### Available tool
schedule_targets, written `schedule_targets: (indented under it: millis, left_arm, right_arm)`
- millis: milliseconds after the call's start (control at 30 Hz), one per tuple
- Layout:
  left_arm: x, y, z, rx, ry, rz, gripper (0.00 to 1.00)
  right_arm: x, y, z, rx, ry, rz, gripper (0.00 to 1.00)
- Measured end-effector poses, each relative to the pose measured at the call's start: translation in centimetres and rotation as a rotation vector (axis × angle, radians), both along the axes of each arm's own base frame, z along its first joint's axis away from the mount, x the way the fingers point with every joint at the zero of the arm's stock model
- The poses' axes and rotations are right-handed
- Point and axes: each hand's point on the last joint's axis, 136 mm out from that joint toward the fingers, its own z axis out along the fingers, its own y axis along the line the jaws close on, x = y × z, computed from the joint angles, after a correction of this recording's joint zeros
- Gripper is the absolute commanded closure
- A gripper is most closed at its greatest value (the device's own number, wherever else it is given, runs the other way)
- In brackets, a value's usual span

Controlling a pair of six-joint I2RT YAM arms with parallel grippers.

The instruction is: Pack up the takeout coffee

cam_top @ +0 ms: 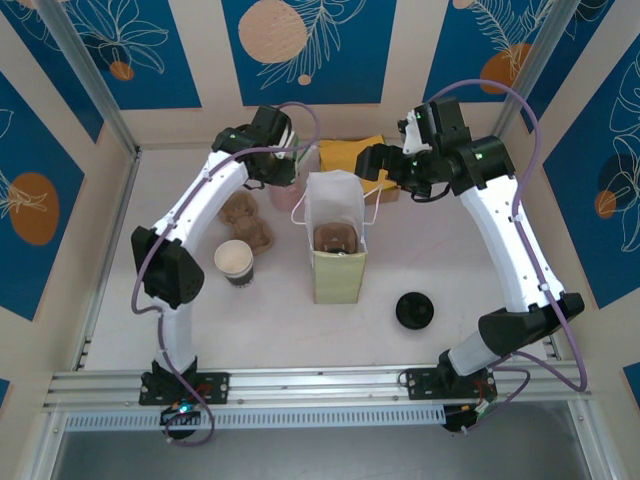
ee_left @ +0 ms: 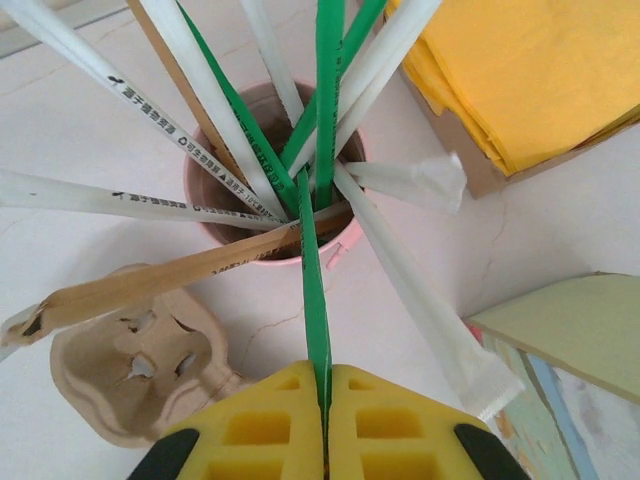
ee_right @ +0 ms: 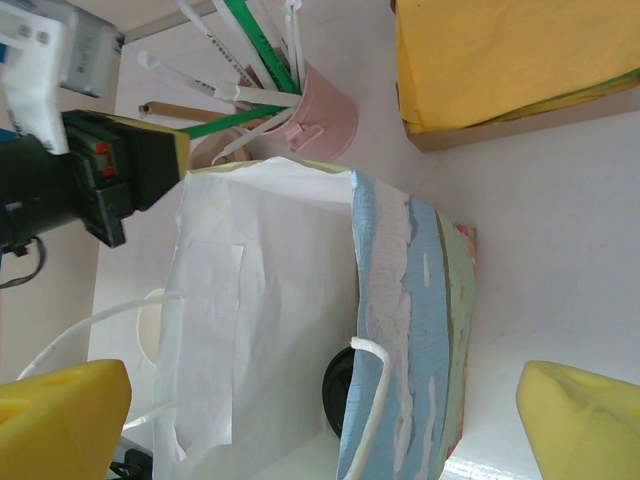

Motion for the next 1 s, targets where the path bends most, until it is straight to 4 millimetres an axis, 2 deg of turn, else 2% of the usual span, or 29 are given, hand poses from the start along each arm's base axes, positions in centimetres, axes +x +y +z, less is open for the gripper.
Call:
schedule_targets:
  millis: [167, 500, 767, 867, 1000]
  left_arm:
    - [-0.8, 0.6, 1.9, -0.008, -0.025, 0.013, 0.93]
    - [-2.7, 1.9, 5.3, -0.031, -0.062, 0.041, 0.92]
    - [-4.2, 2.7, 7.0, -0.052, -0.07, 0.06, 0.91]
    - [-5.0, 2.9, 8.3, -0.07, -0.087, 0.064, 0.91]
    - [-6.4, 3.2, 10.9, -0.126, -0.122, 0.068, 0.91]
  right_arm:
    - [0.1, 0.1, -0.7, 0.001, 0.015, 0.004, 0.01]
    - [-0.3, 0.5, -0.9, 0.028, -0.002, 0.024, 0.01]
    - [-0.6, 0.6, -1.0, 0.05, -0.019, 0.036, 0.01]
    - [-0.9, 0.6, -1.2, 0.055, -0.017, 0.04, 0.01]
    - [-1.1, 0.8, -1.4, 0.064, -0.017, 0.049, 0.01]
